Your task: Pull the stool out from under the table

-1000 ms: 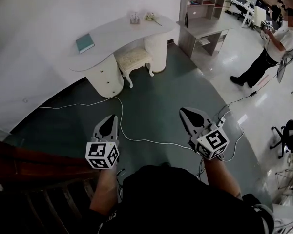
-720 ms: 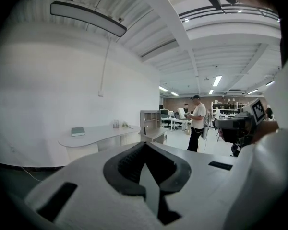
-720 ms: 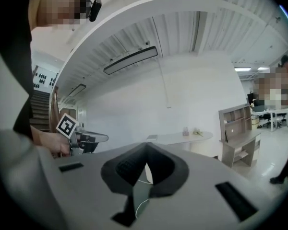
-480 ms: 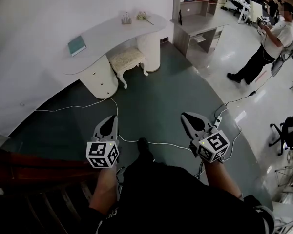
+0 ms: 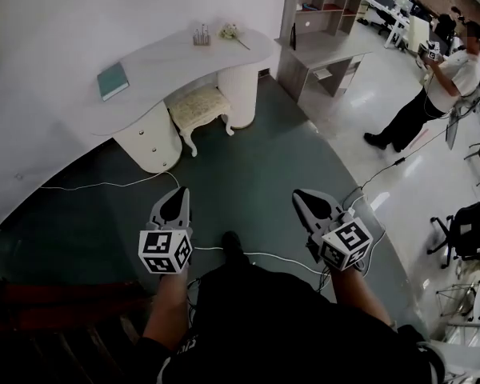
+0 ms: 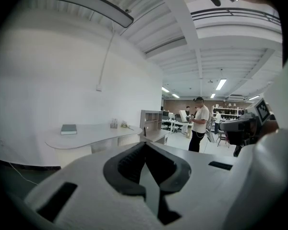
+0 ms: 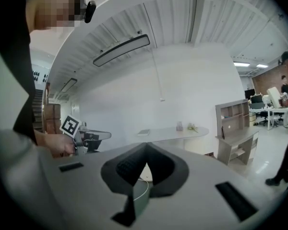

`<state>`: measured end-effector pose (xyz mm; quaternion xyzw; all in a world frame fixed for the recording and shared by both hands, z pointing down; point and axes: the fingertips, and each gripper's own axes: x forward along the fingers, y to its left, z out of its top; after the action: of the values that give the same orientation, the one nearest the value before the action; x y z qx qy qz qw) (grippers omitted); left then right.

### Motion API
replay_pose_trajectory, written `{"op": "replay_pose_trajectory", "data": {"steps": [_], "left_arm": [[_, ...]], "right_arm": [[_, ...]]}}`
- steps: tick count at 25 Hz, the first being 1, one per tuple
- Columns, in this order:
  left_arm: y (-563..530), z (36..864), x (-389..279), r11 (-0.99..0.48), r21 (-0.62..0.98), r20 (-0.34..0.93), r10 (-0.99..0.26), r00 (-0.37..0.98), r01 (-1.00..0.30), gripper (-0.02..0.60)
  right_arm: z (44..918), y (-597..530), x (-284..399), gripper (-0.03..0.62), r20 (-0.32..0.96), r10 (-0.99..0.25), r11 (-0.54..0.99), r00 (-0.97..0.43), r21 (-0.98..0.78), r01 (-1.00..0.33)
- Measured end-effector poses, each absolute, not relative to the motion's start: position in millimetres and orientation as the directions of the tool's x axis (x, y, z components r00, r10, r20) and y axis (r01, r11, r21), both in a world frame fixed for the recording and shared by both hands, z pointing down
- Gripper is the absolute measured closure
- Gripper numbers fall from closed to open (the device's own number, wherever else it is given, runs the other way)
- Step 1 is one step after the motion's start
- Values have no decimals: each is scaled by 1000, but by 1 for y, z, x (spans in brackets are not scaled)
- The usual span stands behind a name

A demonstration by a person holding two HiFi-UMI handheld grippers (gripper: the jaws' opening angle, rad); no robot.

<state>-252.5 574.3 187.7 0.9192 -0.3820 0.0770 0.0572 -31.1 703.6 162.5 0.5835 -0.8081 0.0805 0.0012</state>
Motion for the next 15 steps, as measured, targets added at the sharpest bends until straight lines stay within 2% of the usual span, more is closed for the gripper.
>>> {"op": "replay_pose_trajectory", "data": {"steps": [8, 15], "left_arm": [[453, 185, -221, -737, 68, 201, -650, 733, -673, 574], [373, 192, -208, -754, 64, 239, -625, 743, -654, 574]], "right_arm": [[153, 576, -21, 588, 172, -929, 320, -327, -65, -945], [164, 493, -26, 588, 214, -911, 336, -353, -109, -935]]}}
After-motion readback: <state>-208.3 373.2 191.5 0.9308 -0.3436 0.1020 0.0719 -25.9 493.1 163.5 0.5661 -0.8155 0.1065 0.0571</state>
